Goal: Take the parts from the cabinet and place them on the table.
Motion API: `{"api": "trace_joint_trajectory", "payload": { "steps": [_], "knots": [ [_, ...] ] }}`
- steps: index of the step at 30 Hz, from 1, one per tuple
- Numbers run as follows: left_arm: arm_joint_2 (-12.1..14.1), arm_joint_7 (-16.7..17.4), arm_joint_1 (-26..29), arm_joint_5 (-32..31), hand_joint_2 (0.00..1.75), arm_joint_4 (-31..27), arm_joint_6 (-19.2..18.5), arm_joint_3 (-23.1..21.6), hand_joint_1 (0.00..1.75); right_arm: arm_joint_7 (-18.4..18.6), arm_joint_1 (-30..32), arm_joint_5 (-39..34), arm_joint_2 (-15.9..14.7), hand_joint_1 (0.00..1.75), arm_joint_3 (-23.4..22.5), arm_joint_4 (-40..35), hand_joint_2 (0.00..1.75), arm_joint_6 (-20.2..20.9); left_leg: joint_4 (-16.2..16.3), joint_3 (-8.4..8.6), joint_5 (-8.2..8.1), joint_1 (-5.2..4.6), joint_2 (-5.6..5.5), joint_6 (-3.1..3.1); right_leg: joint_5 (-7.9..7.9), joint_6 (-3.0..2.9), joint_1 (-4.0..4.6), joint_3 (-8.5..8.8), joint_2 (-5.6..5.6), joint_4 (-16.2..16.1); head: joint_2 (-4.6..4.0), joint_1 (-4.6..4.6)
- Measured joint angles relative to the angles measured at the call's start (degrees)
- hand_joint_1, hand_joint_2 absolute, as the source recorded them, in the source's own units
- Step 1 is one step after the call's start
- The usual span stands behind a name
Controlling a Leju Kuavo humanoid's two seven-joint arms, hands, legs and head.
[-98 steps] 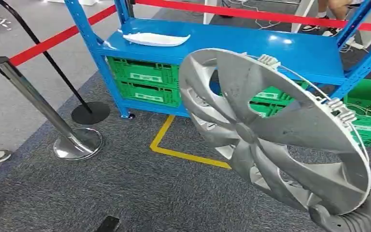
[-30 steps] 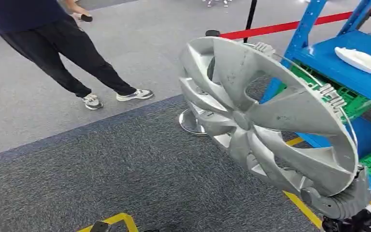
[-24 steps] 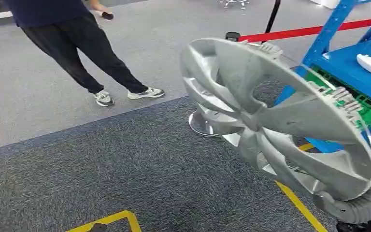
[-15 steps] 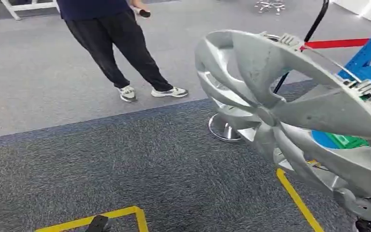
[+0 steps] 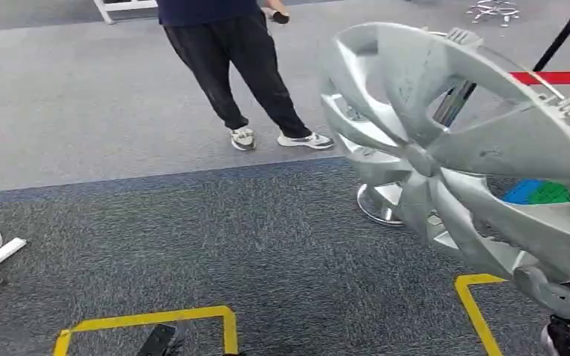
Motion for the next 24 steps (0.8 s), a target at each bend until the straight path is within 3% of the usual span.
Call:
{"api": "trace_joint_trajectory", "payload": {
  "steps": [1,3,4,5,9,10,11,12,14,15,16,17,18,19,20,21,24],
  "knots": [
    [0.0,0.2,0.2,-0.1,1.75,0.0,0.1,0.0,0.0,0.0,0.0,0.2,0.0,1.75,0.2,0.0,1.75,-0.2,-0.9,0.66,1.11,-0.01,0.01,0.13,-0.04,-0.05,0.1,0.03,-0.68,0.0,0.0,0.0],
    [0.1,0.4,0.6,-0.1,1.75,0.0,0.2,0.0,0.0,-0.2,0.0,0.5,0.0,1.75,0.4,0.0,1.75,-0.3,-10.1,5.6,5.86,-0.29,0.83,0.84,-0.16,-0.1,0.26,0.22,-2.02,0.0,0.0,0.0],
    [0.1,0.5,0.6,-0.2,1.75,0.0,0.2,0.0,0.0,-0.3,0.0,0.5,0.0,1.75,0.5,0.0,1.75,-0.3,-15.1,8.49,7.66,-0.7,2.75,1.36,-0.28,-0.06,0.29,0.42,-2.62,0.0,0.0,-0.02],
    [0.2,0.5,0.4,-0.2,1.75,0.0,0.3,0.0,0.0,-0.3,0.1,0.6,0.0,1.75,0.6,0.0,1.75,-0.3,-18.2,10.05,7.32,-1.4,5.21,1.63,-0.53,0.27,0.64,0.38,-3.13,0.1,0.0,0.02],
    [0.6,1.3,0.8,-0.6,1.75,0.0,0.7,0.0,0.0,-0.9,0.2,0.7,0.0,1.75,0.8,0.0,1.75,-0.5,-19.3,9.85,7.57,-1.49,2.8,2.43,-0.8,1.07,0.83,0.85,-5.68,-0.3,0.0,0.04],
    [0.6,1.5,1.1,-0.7,1.75,0.0,0.7,0.0,0.0,-1.1,0.2,0.7,0.0,1.75,0.9,0.0,1.75,-0.6,-19.8,10.31,7.9,-0.88,2.25,2.74,-1.38,1.5,0.51,0.41,-4.15,0.1,0.0,-0.04],
    [0.7,1.6,1.2,-0.7,1.75,0.0,0.7,0.0,0.0,-1.3,0.3,0.8,0.0,1.75,1.0,0.0,1.75,-0.6,-19.8,10.38,7.87,-0.73,1.62,2.95,-2.78,1.65,0.44,-0.24,-0.78,2.3,0.0,0.2],
    [0.8,1.6,1.1,-0.7,1.75,0.0,0.7,0.0,0.0,-1.4,0.3,0.8,0.0,1.75,1.0,0.0,1.75,-0.7,-19.7,10.37,7.88,-0.62,1.14,3.15,-4.58,1.77,0.35,-2.08,0.83,6.1,0.0,0.42],
    [0.9,1.6,0.8,-0.7,1.75,0.0,0.6,0.0,0.0,-1.4,0.4,1.0,0.0,1.75,1.1,0.0,1.75,-0.8,-19.7,10.33,7.8,-0.59,-0.18,3.29,-8.42,2.18,0.22,-6.93,1.71,15.4,0.0,0.74],
    [0.9,1.6,0.8,-0.7,1.75,0.0,0.5,0.0,0.0,-1.4,0.4,1.2,0.0,1.75,1.2,0.1,1.75,-0.9,-19.7,10.38,7.8,-0.59,-0.92,3.28,-8.78,2.31,0.13,-8.45,1.72,17.9,0.0,0.7],
    [0.9,1.5,0.8,-0.7,1.75,0.0,0.5,0.0,0.0,-1.3,0.4,1.2,0.0,1.75,1.3,0.3,1.75,-0.9,-19.7,10.45,7.81,-0.52,-1.71,3.26,-7.5,2.46,-0.03,-8.5,1.72,17.3,0.0,0.7],
    [0.8,1.5,0.7,-0.7,1.75,0.0,0.4,0.0,0.0,-1.3,0.3,1.2,0.0,1.75,1.3,0.4,1.75,-0.9,-19.6,10.5,7.82,-0.41,-2.56,3.18,-5.08,2.63,-0.27,-7.22,1.81,14.1,0.0,0.72],
    [0.7,1.5,0.6,-0.7,1.75,0.0,0.4,0.0,0.0,-1.3,0.3,1.1,0.0,1.75,1.3,0.4,1.75,-0.9,-19.4,10.59,7.75,-0.19,-3.4,2.91,-2.31,2.81,-0.55,-4.98,2.2,9.3,0.0,0.68],
    [0.6,1.4,0.4,-0.7,1.75,0.0,0.3,0.0,0.0,-1.3,0.2,1.1,0.0,1.75,1.3,0.5,1.75,-1.0,-19.1,10.64,7.61,0.09,-4.18,2.54,0.23,3.17,-0.98,-2.46,3.5,4.2,0.0,0.74],
    [0.7,1.4,0.3,-0.7,1.75,-0.1,0.3,0.0,0.0,-1.3,0.2,1.1,0.0,1.75,1.4,0.6,1.75,-1.0,-18.9,10.42,7.47,0.07,-4.84,2.02,-0.16,3.79,-1.47,-1.03,6.52,1.6,0.0,0.76],
    [0.7,1.4,0.0,-0.7,1.75,-0.1,0.3,0.0,0.0,-1.4,0.2,1.1,0.0,1.75,1.4,0.6,1.75,-0.9,-18.0,9.79,7.44,-0.02,-5.57,1.69,-0.42,3.3,-1.52,-0.53,7.31,0.5,0.0,0.96],
    [0.6,1.3,0.3,-0.6,1.75,-0.1,0.4,0.0,0.0,-1.3,0.2,1.1,0.0,1.75,1.5,0.7,1.75,-1.0,-18.6,9.02,8.37,0.39,-7.21,0.81,-0.09,2.02,-0.87,-0.9,5.39,1.1,0.0,0.85]
  ]
}}
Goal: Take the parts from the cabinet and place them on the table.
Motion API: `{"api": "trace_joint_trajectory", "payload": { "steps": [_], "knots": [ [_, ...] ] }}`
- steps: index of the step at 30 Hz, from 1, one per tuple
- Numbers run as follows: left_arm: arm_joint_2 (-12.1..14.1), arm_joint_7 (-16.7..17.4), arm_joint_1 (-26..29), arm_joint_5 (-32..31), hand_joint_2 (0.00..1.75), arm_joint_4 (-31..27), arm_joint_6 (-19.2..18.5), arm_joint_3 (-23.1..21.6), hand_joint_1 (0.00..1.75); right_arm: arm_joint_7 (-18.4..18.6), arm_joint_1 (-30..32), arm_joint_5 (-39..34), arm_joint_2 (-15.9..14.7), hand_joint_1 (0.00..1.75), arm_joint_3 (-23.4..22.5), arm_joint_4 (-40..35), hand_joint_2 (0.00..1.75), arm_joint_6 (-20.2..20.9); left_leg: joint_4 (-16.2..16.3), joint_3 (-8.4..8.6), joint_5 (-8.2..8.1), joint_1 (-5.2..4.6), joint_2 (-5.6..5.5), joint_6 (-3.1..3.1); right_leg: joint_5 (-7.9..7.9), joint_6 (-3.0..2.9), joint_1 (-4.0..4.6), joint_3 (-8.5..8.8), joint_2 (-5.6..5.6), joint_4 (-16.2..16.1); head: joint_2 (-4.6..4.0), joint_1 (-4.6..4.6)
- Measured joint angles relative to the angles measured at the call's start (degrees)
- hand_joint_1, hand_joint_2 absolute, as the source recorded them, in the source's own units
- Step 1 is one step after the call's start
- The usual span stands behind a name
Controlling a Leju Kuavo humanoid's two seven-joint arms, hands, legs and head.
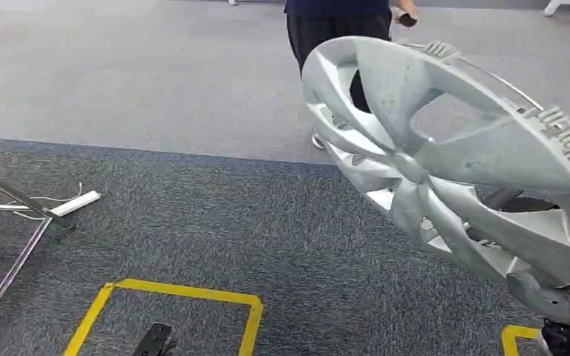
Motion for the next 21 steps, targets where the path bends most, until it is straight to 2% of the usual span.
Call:
{"api": "trace_joint_trajectory", "payload": {
  "steps": [1,2,3,4,5,6,7,8,9,10,11,12,15,16,17,18,19,20,21],
  "knots": [
    [0.0,0.0,0.1,0.2,1.75,0.0,0.0,0.0,0.0,0.0,0.0,0.0,0.0,1.75,0.0,0.0,1.75,-0.2,0.1,-0.24,-0.29,0.09,0.26,-0.14,0.22,-0.45,-0.3,0.1,-0.78,-0.3,0.0,0.0],
    [0.0,0.0,0.0,0.3,1.75,0.0,0.1,0.0,0.0,0.0,0.0,-0.1,0.0,1.75,0.0,0.0,1.75,-0.2,1.3,-0.68,-1.31,-0.42,3.62,-0.35,0.24,-0.79,-0.16,0.18,-1.35,-0.3,0.0,-0.3],
    [0.0,0.0,-0.2,0.2,1.75,0.0,0.1,0.0,0.0,-0.1,0.1,-0.3,0.0,1.75,-0.1,0.0,1.75,-0.2,4.9,-2.41,-3.42,-0.43,5.93,-0.59,0.2,-1.32,0.07,0.19,-2.19,-0.3,0.0,-0.79],
    [0.0,0.0,-0.4,0.1,1.75,0.0,0.1,0.0,0.0,-0.1,0.2,-0.4,0.0,1.75,-0.1,0.0,1.75,-0.2,9.3,-4.57,-5.57,-0.37,6.7,-0.7,0.17,-1.46,0.26,0.14,-3.01,-0.3,0.0,-0.55],
    [0.0,0.1,-0.4,0.0,1.75,0.0,0.1,0.0,0.0,-0.1,0.3,-0.5,0.0,1.75,-0.1,0.0,1.75,-0.1,14.3,-6.93,-7.59,-0.36,7.12,-0.68,0.08,-1.6,0.4,0.12,-3.88,-0.3,0.0,-0.7],
    [0.0,0.1,-0.3,-0.2,1.75,0.0,0.1,0.0,0.0,-0.1,0.3,-0.5,0.0,1.75,-0.1,0.0,1.75,0.0,17.9,-8.65,-8.61,-0.36,7.19,-0.61,0.03,-1.67,0.52,0.13,-4.7,-0.3,0.0,-0.68],
    [0.0,0.2,-0.2,-0.4,1.75,0.0,0.1,0.0,0.0,-0.1,0.4,-0.6,0.0,1.75,-0.1,0.0,1.75,0.2,18.4,-8.97,-8.23,-0.37,7.19,-0.49,-0.04,-1.77,0.65,0.17,-5.38,-0.3,0.0,-0.68],
    [0.0,0.3,0.0,-0.5,1.75,0.0,0.1,0.0,0.0,-0.1,0.4,-0.6,0.0,1.75,-0.1,0.0,1.75,0.3,16.7,-8.04,-6.67,-0.41,7.2,-0.27,-0.09,-1.82,0.76,0.25,-6.05,-0.3,0.0,-0.68],
    [0.2,0.4,0.0,-0.5,1.75,0.0,0.1,0.0,0.0,-0.1,0.4,-0.7,0.0,1.75,-0.1,0.0,1.75,0.4,12.6,-5.82,-4.26,-0.58,7.4,0.08,-0.18,-1.89,0.85,0.45,-6.75,-0.3,0.0,-0.66],
    [0.2,0.4,0.0,-0.6,1.75,0.0,0.1,0.0,0.0,-0.1,0.4,-0.7,0.0,1.75,-0.1,0.0,1.75,0.5,6.9,-2.63,-1.66,-0.93,8.34,0.52,-0.35,-1.87,0.91,0.75,-7.45,-0.4,0.0,-0.66],
    [0.2,0.4,0.0,-0.7,1.75,0.0,0.1,0.0,0.0,-0.1,0.4,-0.7,0.0,1.75,-0.1,0.0,1.75,0.5,2.3,-0.02,-0.39,-1.6,11.64,1.18,-0.54,-1.76,0.93,1.0,-7.97,-0.4,0.0,-0.7],
    [0.3,0.4,-0.2,-0.7,1.75,0.0,0.1,0.0,0.0,-0.2,0.5,-0.7,0.0,1.75,-0.1,0.0,1.75,0.5,0.5,0.73,-1.31,-2.32,13.27,1.37,-0.86,-1.43,1.39,0.88,-8.57,-0.1,0.0,-0.7],
    [0.4,0.4,0.0,-1.0,1.75,0.0,0.1,0.0,0.0,-0.2,0.5,-0.8,0.0,1.75,-0.1,0.0,1.75,0.5,0.5,0.13,-1.16,-2.3,11.25,1.73,-0.96,-1.06,1.4,1.24,-10.35,-0.7,0.0,-0.59],
    [0.5,0.4,0.1,-1.1,1.75,0.0,0.1,0.0,0.0,-0.2,0.5,-0.8,0.0,1.75,-0.1,0.0,1.75,0.7,-0.1,0.4,-0.88,-2.01,10.4,2.15,-1.27,-0.59,1.55,1.64,-11.0,-0.7,0.0,-0.66],
    [0.5,0.4,0.3,-1.2,1.75,0.0,0.1,0.0,0.0,-0.2,0.4,-0.9,0.0,1.75,0.0,0.0,1.75,0.8,-0.4,0.72,-0.66,-1.58,9.83,2.34,-1.88,-0.22,1.32,1.09,-7.98,0.2,0.0,-0.48],
    [0.5,0.4,0.1,-1.3,1.75,0.0,0.2,0.0,0.0,-0.3,0.5,-1.1,0.0,1.75,-0.1,0.0,1.75,1.0,-0.4,0.75,-0.63,-1.4,9.23,2.63,-3.35,-0.08,1.1,-0.06,-5.29,2.8,0.0,-0.37],
    [0.5,0.4,0.0,-1.3,1.75,0.0,0.2,0.0,0.0,-0.3,0.5,-1.2,0.0,1.75,-0.1,0.0,1.75,1.1,-0.4,0.74,-0.65,-1.29,8.5,2.75,-5.56,0.1,1.04,-2.3,-4.06,7.4,0.0,-0.11],
    [0.5,0.4,-0.1,-1.4,1.75,0.0,0.2,0.0,0.0,-0.3,0.5,-1.3,0.0,1.75,-0.1,0.0,1.75,1.3,-0.4,0.73,-0.66,-1.25,7.8,2.77,-7.54,0.3,1.04,-4.74,-3.67,12.1,0.0,0.04],
    [0.5,0.4,0.0,-1.4,1.75,0.0,0.2,0.0,0.0,-0.3,0.6,-1.3,0.0,1.75,0.0,0.0,1.75,1.4,-0.4,0.73,-0.66,-1.25,7.03,2.77,-8.7,0.43,1.04,-6.99,-3.64,16.1,0.0,0.02]
  ]
}}
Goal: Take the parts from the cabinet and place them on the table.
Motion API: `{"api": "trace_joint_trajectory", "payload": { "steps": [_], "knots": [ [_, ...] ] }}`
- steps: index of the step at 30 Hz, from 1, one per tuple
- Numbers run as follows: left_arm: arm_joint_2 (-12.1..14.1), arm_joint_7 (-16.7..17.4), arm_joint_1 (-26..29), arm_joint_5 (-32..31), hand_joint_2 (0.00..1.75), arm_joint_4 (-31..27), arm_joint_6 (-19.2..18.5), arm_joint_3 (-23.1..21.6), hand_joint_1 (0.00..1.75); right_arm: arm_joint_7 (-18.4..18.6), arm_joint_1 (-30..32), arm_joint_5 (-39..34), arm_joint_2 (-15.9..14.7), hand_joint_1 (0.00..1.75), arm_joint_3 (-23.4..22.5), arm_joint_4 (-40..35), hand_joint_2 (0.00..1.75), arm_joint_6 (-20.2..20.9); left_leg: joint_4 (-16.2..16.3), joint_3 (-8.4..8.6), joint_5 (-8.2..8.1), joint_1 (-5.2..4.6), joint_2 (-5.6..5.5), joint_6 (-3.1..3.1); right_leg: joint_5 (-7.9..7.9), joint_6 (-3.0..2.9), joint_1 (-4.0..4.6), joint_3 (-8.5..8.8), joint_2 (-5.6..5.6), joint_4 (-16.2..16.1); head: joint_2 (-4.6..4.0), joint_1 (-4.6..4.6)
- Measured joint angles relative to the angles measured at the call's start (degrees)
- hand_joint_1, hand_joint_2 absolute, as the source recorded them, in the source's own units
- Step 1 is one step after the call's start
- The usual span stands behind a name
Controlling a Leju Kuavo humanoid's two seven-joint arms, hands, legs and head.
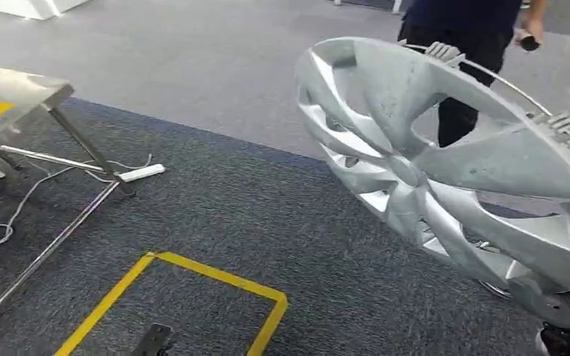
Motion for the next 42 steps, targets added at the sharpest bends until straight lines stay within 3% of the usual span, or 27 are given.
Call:
{"api": "trace_joint_trajectory", "payload": {
  "steps": [2,4,5,6,10,11,12,13,15,16,17,19,20,21,25,26,27,28,30,31,32,33,35,36,37,41,42],
  "knots": [
    [0.0,0.0,0.1,0.0,1.75,0.0,-0.1,0.0,0.0,0.0,0.3,0.0,0.0,1.75,0.0,0.1,1.75,0.0,0.1,0.11,0.0,0.08,-1.59,-0.02,1.94,0.0,-0.06,-0.79,0.01,-0.1,0.0,-0.02],
    [0.0,0.0,0.1,0.0,1.75,0.0,-0.2,0.0,0.0,0.0,0.4,0.0,0.0,1.75,0.0,0.1,1.75,0.1,0.2,0.46,-0.09,0.36,-3.29,-0.23,7.8,0.17,-0.43,3.29,0.88,-9.5,0.0,-0.02],
    [0.0,0.0,0.1,0.0,1.75,0.0,-0.2,0.0,0.0,0.0,0.4,0.0,0.0,1.75,0.0,0.1,1.75,0.2,0.4,0.49,-0.26,0.45,-3.99,-0.59,10.01,0.62,-0.98,5.59,3.22,-14.6,0.0,0.04],
    [0.1,0.0,0.0,0.0,1.75,0.0,-0.2,0.0,0.0,0.0,0.4,0.0,0.0,1.75,0.0,0.3,1.75,0.3,0.7,0.18,-0.22,0.22,-4.66,-1.01,8.88,0.86,-1.35,6.29,6.19,-15.9,0.0,0.11],
    [0.2,0.0,0.5,0.0,1.75,0.0,-0.2,0.0,0.0,-0.1,0.6,0.1,0.1,1.75,0.0,0.4,1.75,0.4,0.7,-0.81,0.62,0.64,-7.19,-2.05,9.25,-0.79,-1.07,6.64,3.94,-16.2,0.0,0.02],
    [0.3,0.0,0.6,0.0,1.75,0.0,-0.2,0.0,0.0,-0.1,0.5,0.1,0.2,1.75,0.0,0.4,1.75,0.4,1.1,-1.0,0.02,0.52,-5.69,-2.24,9.39,-1.19,-1.18,6.83,3.06,-16.5,0.0,0.02],
    [0.2,0.0,0.6,0.0,1.75,0.0,-0.2,0.0,0.0,-0.1,0.5,0.1,0.2,1.75,0.0,0.4,1.75,0.4,3.1,-1.96,-1.48,0.23,-2.71,-2.58,9.36,-1.73,-1.12,6.9,2.42,-16.6,0.0,-0.77],
    [0.2,0.0,0.4,0.0,1.75,0.0,-0.2,0.0,0.0,-0.2,0.5,0.0,0.2,1.75,0.0,0.4,1.75,0.4,6.8,-3.82,-3.57,0.29,-1.0,-2.89,9.41,-1.93,-0.94,6.85,1.62,-16.6,0.0,-0.94],
    [0.1,0.0,0.3,0.3,1.75,0.0,-0.4,0.0,0.0,-0.2,0.6,-0.3,0.3,1.75,0.0,0.4,1.75,0.5,16.6,-8.51,-7.63,0.49,0.17,-3.15,9.32,-2.15,-0.75,6.73,-0.2,-16.6,0.0,-0.94],
    [0.0,0.0,0.4,0.5,1.75,0.0,-0.6,0.0,0.0,-0.2,0.6,-0.4,0.4,1.75,0.0,0.5,1.75,0.7,18.9,-9.59,-7.9,0.52,0.18,-3.19,9.28,-2.21,-0.71,6.74,-1.05,-16.6,0.0,-0.92],
    [0.0,0.0,0.5,0.5,1.75,0.0,-0.6,0.0,0.0,-0.2,0.6,-0.5,0.5,1.75,0.0,0.5,1.75,0.9,18.3,-9.21,-6.9,0.54,0.18,-3.15,9.24,-2.26,-0.69,6.76,-1.77,-16.6,0.0,-0.96],
    [0.0,0.0,0.5,0.5,1.75,0.0,-0.6,0.0,0.0,-0.3,0.6,-0.5,0.7,1.75,0.0,0.5,1.75,1.0,11.0,-5.26,-2.66,0.47,0.58,-2.79,9.17,-2.28,-0.58,6.98,-3.12,-16.6,0.0,-0.94],
    [0.1,0.0,0.5,0.6,1.75,0.0,-0.6,0.0,0.0,-0.3,0.6,-0.6,0.7,1.75,0.0,0.5,1.75,1.0,5.7,-2.28,-0.54,0.26,1.9,-2.39,9.07,-2.18,-0.53,7.2,-3.7,-16.6,0.0,-0.94],
    [0.1,-0.1,0.5,0.6,1.75,0.0,-0.6,0.0,0.0,-0.3,0.6,-0.6,0.7,1.75,0.0,0.5,1.75,1.1,1.5,0.02,-0.23,-0.35,5.68,-1.9,8.92,-1.96,-0.34,7.35,-4.23,-16.6,0.0,-0.94],
    [0.1,-0.2,0.6,2.1,1.75,0.0,-1.2,0.3,0.0,-0.3,0.7,-0.7,0.9,1.75,0.0,0.5,1.75,1.4,0.4,-0.23,-0.56,-0.72,3.75,-0.99,8.66,-0.93,0.13,7.89,-6.65,-17.2,0.0,-0.87],
    [0.1,-0.2,0.7,2.1,1.75,0.0,-1.2,0.4,0.0,-0.3,0.7,-0.8,0.9,1.75,0.0,0.4,1.75,1.5,-0.3,0.42,-0.15,-0.12,2.98,-0.55,8.24,-0.5,0.15,7.7,-6.94,-17.1,0.0,-1.01],
    [0.1,-0.2,0.7,1.9,1.75,0.0,-1.2,0.6,0.0,-0.2,0.6,-0.7,0.9,1.75,0.0,0.5,1.75,1.7,-0.4,0.67,-0.11,0.09,2.48,-0.35,7.29,-0.17,-0.06,7.48,-3.66,-15.7,-0.02,-0.61],
    [0.1,-0.2,0.6,1.4,1.75,0.0,-1.1,0.6,0.0,-0.3,0.6,-0.8,1.0,1.75,0.0,0.5,1.75,1.8,-0.4,0.67,-0.07,0.21,1.82,-0.08,5.46,-0.08,-0.23,6.09,-1.49,-12.4,0.0,-0.52],
    [0.1,-0.2,0.4,0.2,1.75,0.0,-1.0,0.6,0.0,-0.3,0.6,-0.8,1.0,1.75,0.0,0.5,1.75,2.0,-0.3,0.62,-0.09,0.22,0.4,0.13,1.42,0.27,-0.28,1.07,-0.03,-2.7,0.0,-0.02],
    [0.1,-0.2,0.5,0.0,1.75,0.0,-1.0,0.6,0.0,-0.3,0.6,-0.7,1.1,1.75,0.0,0.5,1.75,2.1,-0.3,0.65,-0.09,0.2,-0.3,0.13,0.77,0.34,-0.27,-0.67,0.01,0.3,0.0,-0.09],
    [0.1,-0.2,0.6,0.0,1.75,0.0,-1.1,0.6,0.0,-0.3,0.6,-0.7,1.1,1.75,0.0,0.6,1.75,2.1,-0.3,0.7,-0.09,0.21,-1.02,0.13,1.62,0.37,-0.28,-1.23,0.02,0.5,0.0,-0.07],
    [0.1,-0.2,0.6,0.1,1.75,0.0,-1.2,0.6,0.0,-0.4,0.6,-0.5,1.2,1.75,0.0,0.6,1.75,2.1,-0.2,0.75,-0.09,0.26,-1.85,0.12,3.73,0.4,-0.33,-0.45,0.03,-1.9,0.0,-0.09],
    [0.0,-0.2,0.6,0.7,1.75,0.0,-1.5,0.7,0.0,-0.7,0.6,-0.1,1.2,1.75,0.0,0.6,1.75,2.0,0.0,0.99,-0.27,0.5,-3.44,-0.17,9.56,0.52,-0.71,4.29,1.27,-12.2,0.0,-0.07],
    [0.1,-0.2,0.6,0.9,1.75,0.0,-1.6,0.7,0.0,-0.8,0.7,0.0,1.2,1.75,0.0,0.6,1.75,2.0,0.2,0.94,-0.42,0.55,-4.1,-0.59,10.07,0.76,-1.15,6.12,3.68,-16.1,0.0,-0.06],
    [0.2,-0.2,0.5,0.9,1.75,0.0,-1.6,0.7,0.0,-0.8,0.8,0.1,1.3,1.75,0.1,0.7,1.75,2.0,0.7,0.5,-0.5,0.35,-4.73,-0.94,9.41,0.64,-1.24,6.61,4.95,-17.0,0.0,0.0],
    [0.5,-0.2,1.1,0.9,1.75,0.0,-1.6,0.8,0.0,-1.2,1.0,0.6,1.7,1.75,0.1,0.6,1.75,1.6,0.4,-0.25,0.13,0.72,-6.3,-2.06,10.01,-0.9,-1.09,6.76,2.59,-17.0,0.0,-0.09],
    [0.6,-0.3,1.2,0.9,1.75,0.0,-1.7,0.8,0.0,-1.2,1.0,0.8,1.9,1.75,0.1,0.5,1.75,1.3,1.2,-0.57,-0.74,0.39,-3.39,-2.46,10.06,-1.31,-1.07,6.84,1.91,-17.1,0.0,-0.21]
  ]
}}
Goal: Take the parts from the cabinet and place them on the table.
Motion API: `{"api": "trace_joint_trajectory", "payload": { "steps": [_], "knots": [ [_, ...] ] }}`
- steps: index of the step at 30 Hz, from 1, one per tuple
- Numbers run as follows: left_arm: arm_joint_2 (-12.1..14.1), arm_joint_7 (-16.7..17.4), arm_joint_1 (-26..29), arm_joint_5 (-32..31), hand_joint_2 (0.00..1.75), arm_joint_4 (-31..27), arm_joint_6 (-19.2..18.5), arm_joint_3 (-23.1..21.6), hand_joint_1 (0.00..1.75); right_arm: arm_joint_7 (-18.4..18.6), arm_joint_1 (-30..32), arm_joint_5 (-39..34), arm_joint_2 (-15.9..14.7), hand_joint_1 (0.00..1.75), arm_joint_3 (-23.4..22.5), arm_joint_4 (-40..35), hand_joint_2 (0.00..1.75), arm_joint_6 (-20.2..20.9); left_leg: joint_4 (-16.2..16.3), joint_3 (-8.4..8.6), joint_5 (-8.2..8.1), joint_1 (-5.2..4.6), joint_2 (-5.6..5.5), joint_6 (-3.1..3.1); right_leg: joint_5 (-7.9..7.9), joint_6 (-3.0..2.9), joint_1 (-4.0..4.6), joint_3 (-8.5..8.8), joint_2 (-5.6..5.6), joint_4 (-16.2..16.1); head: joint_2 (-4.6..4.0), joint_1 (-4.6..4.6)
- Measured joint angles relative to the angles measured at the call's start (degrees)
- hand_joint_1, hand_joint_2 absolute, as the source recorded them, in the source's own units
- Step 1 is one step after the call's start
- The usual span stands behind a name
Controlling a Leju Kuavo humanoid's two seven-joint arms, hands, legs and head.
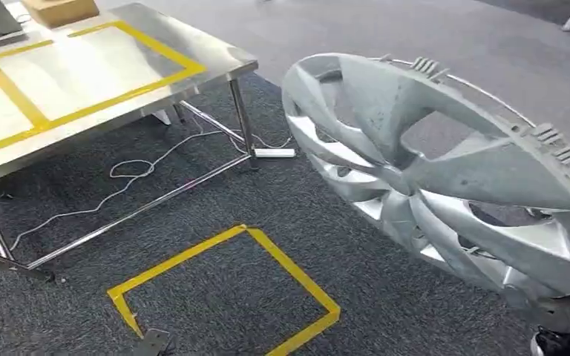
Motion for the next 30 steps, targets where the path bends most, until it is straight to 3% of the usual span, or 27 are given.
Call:
{"api": "trace_joint_trajectory", "payload": {
  "steps": [1,2,4,5,6,8,9,10,11,14,15,16,17,19,20,21,22,23,24,25,26,29,30],
  "knots": [
    [0.0,0.0,-0.1,0.0,1.75,0.0,0.0,0.0,0.0,-0.1,0.2,0.1,0.2,1.75,0.0,-0.2,1.75,-0.3,2.7,-1.32,-1.84,-0.02,2.0,-0.32,-0.1,-0.37,0.05,-0.01,-0.64,0.0,0.0,-0.64],
    [0.0,-0.1,-0.3,0.0,1.75,0.0,0.0,0.0,0.0,-0.2,0.4,0.2,0.3,1.75,0.0,-0.4,1.75,-0.5,7.0,-3.41,-4.13,0.11,3.03,-0.59,-0.14,-0.55,0.11,-0.04,-1.42,0.0,0.0,-0.53],
    [0.0,-0.1,-0.3,0.0,1.75,0.0,0.0,0.0,0.0,-0.3,0.5,0.4,0.6,1.75,0.0,-0.5,1.75,-0.7,16.4,-7.96,-7.66,0.34,3.54,-0.85,-0.26,-0.72,0.17,-0.06,-3.03,0.0,0.0,-0.62],
    [0.0,-0.1,-0.2,0.0,1.75,0.0,0.0,0.0,0.0,-0.3,0.6,0.5,0.7,1.75,0.0,-0.5,1.75,-0.7,17.7,-8.67,-7.47,0.43,3.55,-0.89,-0.29,-0.73,0.17,-0.02,-3.74,0.0,0.0,-0.6],
    [0.0,-0.1,-0.1,0.0,1.75,0.0,0.0,0.0,0.0,-0.3,0.6,0.5,0.8,1.75,0.0,-0.5,1.75,-0.7,16.4,-8.02,-6.05,0.49,3.59,-0.9,-0.38,-0.71,0.17,0.04,-4.4,0.0,0.0,-0.62],
    [0.2,-0.1,-0.1,0.0,1.75,0.0,0.0,0.0,0.0,-0.3,0.6,0.5,1.0,1.75,0.0,-0.6,1.75,-0.7,7.6,-3.41,-1.21,0.45,4.57,-0.62,-0.59,-0.53,0.17,0.41,-5.68,0.0,0.0,-0.6],
    [0.3,-0.2,-0.2,0.1,1.75,0.0,0.0,0.0,0.0,-0.3,0.6,0.5,1.1,1.75,0.0,-0.7,1.75,-0.7,2.7,-0.63,0.68,0.25,6.89,-0.33,-0.75,-0.28,0.23,0.7,-6.21,0.0,0.0,-0.62],
    [0.2,-0.2,-0.3,0.0,1.75,0.0,0.0,0.0,0.0,-0.3,0.6,0.4,1.1,1.75,0.0,-0.7,1.75,-0.7,-0.4,0.92,0.09,-0.4,10.07,-0.34,-1.09,0.14,0.76,0.81,-6.75,0.2,0.0,-0.66],
    [0.2,-0.2,-0.5,-0.3,1.75,0.0,0.2,0.0,0.0,-0.4,0.6,0.2,1.1,1.75,0.0,-0.7,1.75,-0.7,-0.5,0.71,0.16,-0.23,9.08,0.34,-1.19,0.45,0.92,0.81,-7.2,0.1,0.0,-0.62],
    [0.3,-0.2,-0.2,-0.6,1.75,0.0,0.5,0.0,0.0,-0.5,0.4,-0.1,1.2,1.75,0.1,-0.7,1.75,-0.6,-0.8,0.43,0.23,-0.43,7.04,1.16,-1.33,1.26,0.93,1.62,-9.35,-0.5,0.0,-0.6],
    [0.2,-0.2,-0.1,0.1,1.75,0.0,0.5,0.1,0.0,-0.6,0.3,-0.2,1.1,1.75,0.0,-0.7,1.75,-0.5,-1.2,0.83,0.53,0.13,6.3,1.59,-1.84,1.66,0.64,1.35,-8.7,-0.1,0.0,-0.51],
    [0.2,-0.2,-0.1,0.6,1.75,0.0,0.3,0.3,0.0,-0.6,0.3,-0.2,1.2,1.75,0.1,-0.7,1.75,-0.4,-1.2,0.92,0.53,0.28,5.7,1.81,-3.25,1.81,0.63,0.62,-5.47,2.1,0.0,-0.18],
    [0.2,-0.2,-0.3,1.1,1.75,0.0,0.3,0.4,0.0,-0.7,0.4,-0.3,1.2,1.75,0.1,-0.7,1.75,-0.4,-1.2,0.89,0.58,0.36,5.0,2.16,-5.44,1.9,0.58,-1.42,-3.36,6.3,0.0,0.04],
    [0.0,-0.2,-0.4,1.3,1.75,0.0,0.2,0.7,0.0,-0.7,0.5,-0.4,1.2,1.75,0.0,-0.7,1.75,-0.2,-1.2,0.88,0.51,0.31,3.42,2.31,-8.94,2.09,0.62,-6.41,-1.96,15.8,0.0,0.34],
    [0.0,-0.2,-0.3,1.3,1.75,0.0,0.2,0.8,0.0,-0.7,0.5,-0.4,1.2,1.75,0.1,-0.7,1.75,-0.2,-1.2,0.93,0.49,0.27,2.64,2.34,-9.06,2.07,0.66,-7.8,-1.9,17.8,0.0,0.27],
    [0.0,-0.2,-0.3,1.3,1.75,0.0,0.1,0.9,0.0,-0.7,0.5,-0.3,1.2,1.75,0.1,-0.6,1.75,-0.2,-1.2,1.0,0.49,0.27,1.85,2.34,-7.85,1.99,0.68,-7.95,-1.86,17.1,0.0,0.34],
    [0.0,-0.2,-0.2,1.3,1.75,0.0,0.1,0.9,0.0,-0.6,0.5,-0.3,1.2,1.75,0.1,-0.6,1.75,-0.2,-1.1,1.1,0.49,0.28,1.05,2.33,-5.53,1.89,0.66,-6.92,-1.81,14.2,0.0,0.3],
    [0.0,-0.2,-0.2,1.2,1.75,0.0,0.1,0.9,0.0,-0.5,0.5,-0.3,1.2,1.75,0.1,-0.6,1.75,-0.2,-1.1,1.3,0.46,0.33,0.11,2.28,-2.31,1.75,0.6,-4.55,-1.5,8.8,0.0,0.32],
    [0.0,-0.2,-0.2,1.2,1.75,0.0,0.1,1.0,0.0,-0.5,0.4,-0.3,1.2,1.75,0.1,-0.6,1.75,-0.2,-1.1,1.46,0.38,0.41,-0.66,2.09,0.34,1.77,0.39,-2.08,-0.1,3.4,0.0,0.32],
    [0.0,-0.2,-0.3,1.2,1.75,0.0,0.1,1.1,0.0,-0.5,0.4,-0.3,1.2,1.75,0.1,-0.6,1.75,-0.1,-1.0,1.28,0.35,0.27,-1.25,1.71,0.03,1.82,-0.09,-0.71,3.55,0.7,0.0,0.35],
    [0.0,-0.2,-0.4,1.2,1.75,0.0,0.1,1.2,0.0,-0.5,0.5,-0.3,1.2,1.75,0.1,-0.6,1.75,-0.1,-0.6,0.83,0.33,0.15,-1.94,1.44,-0.18,1.74,-0.34,0.05,3.64,-0.3,0.0,0.28],
    [0.1,-0.2,0.0,1.1,1.75,0.0,0.1,1.4,0.0,-0.4,0.5,-0.2,1.2,1.75,0.1,-0.5,1.75,-0.1,-1.2,0.37,1.07,0.66,-3.58,0.31,0.06,0.82,0.22,-0.29,1.96,-0.1,0.0,0.3],
    [0.3,-0.2,0.1,1.1,1.75,0.0,0.1,1.4,0.0,-0.4,0.4,-0.2,1.2,1.75,0.1,-0.5,1.75,-0.1,-0.8,0.23,0.74,0.66,-3.0,0.13,0.34,0.33,-0.25,-0.03,1.0,-0.5,0.0,0.34]
  ]
}}
